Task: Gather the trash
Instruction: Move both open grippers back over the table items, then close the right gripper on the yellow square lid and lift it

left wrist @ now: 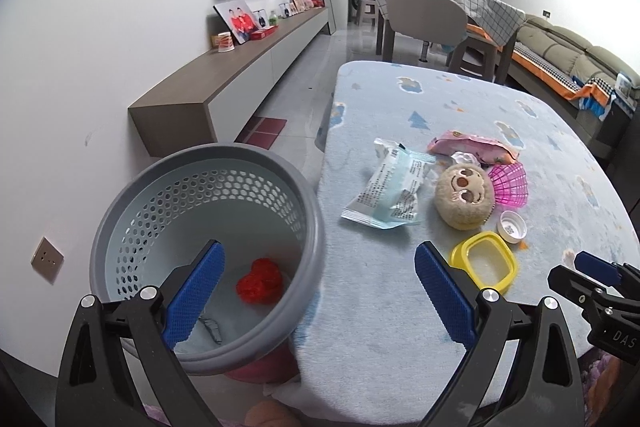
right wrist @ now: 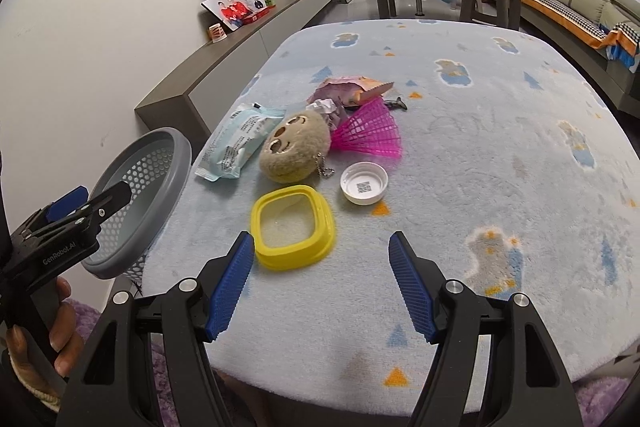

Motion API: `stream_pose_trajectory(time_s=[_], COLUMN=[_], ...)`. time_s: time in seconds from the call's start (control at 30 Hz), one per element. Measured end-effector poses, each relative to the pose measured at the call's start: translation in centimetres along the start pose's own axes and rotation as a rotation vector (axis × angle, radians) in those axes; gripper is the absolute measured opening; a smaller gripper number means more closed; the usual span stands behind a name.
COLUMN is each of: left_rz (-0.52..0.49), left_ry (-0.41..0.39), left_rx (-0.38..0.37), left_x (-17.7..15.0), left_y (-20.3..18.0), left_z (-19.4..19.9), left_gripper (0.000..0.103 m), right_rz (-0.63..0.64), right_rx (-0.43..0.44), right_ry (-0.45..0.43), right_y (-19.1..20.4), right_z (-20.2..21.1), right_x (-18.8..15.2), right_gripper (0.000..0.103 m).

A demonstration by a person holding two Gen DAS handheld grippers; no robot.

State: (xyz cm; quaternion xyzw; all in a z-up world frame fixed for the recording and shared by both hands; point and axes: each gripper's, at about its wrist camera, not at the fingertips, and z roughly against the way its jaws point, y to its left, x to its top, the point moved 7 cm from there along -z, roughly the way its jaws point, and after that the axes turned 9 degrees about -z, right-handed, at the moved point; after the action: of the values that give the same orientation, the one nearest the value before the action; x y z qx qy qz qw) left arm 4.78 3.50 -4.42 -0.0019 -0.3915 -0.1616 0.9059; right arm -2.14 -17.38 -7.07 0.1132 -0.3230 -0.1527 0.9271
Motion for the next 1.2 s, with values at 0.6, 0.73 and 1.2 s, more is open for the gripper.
stream_pose_trajectory(time_s=[0.6, 0.73, 1.2], left_rz=[-0.018, -0.020, 0.002], left_ry=[0.022, 0.033, 0.044], left_rx=[0.001, 0.008, -0.004], left_x=[-0.1, -0.5, -0.6], left_y=[-0.8, -0.6, 0.2], left_z=[-1.2, -1.4, -1.7], left_gripper=[0.094, 0.094, 0.094], right_rz=[-0.004, 0.012, 0.069], right_rx=[0.009, 0.013, 0.010], right_ry=[0.059, 0.078, 0.115], right_y=[-0.8, 0.0, 2.7], right_z=[-3.0, -4.2, -7.2], right_x=[-1.0, -1.1, -0.7], right_gripper=[0.067, 0.067, 0.070])
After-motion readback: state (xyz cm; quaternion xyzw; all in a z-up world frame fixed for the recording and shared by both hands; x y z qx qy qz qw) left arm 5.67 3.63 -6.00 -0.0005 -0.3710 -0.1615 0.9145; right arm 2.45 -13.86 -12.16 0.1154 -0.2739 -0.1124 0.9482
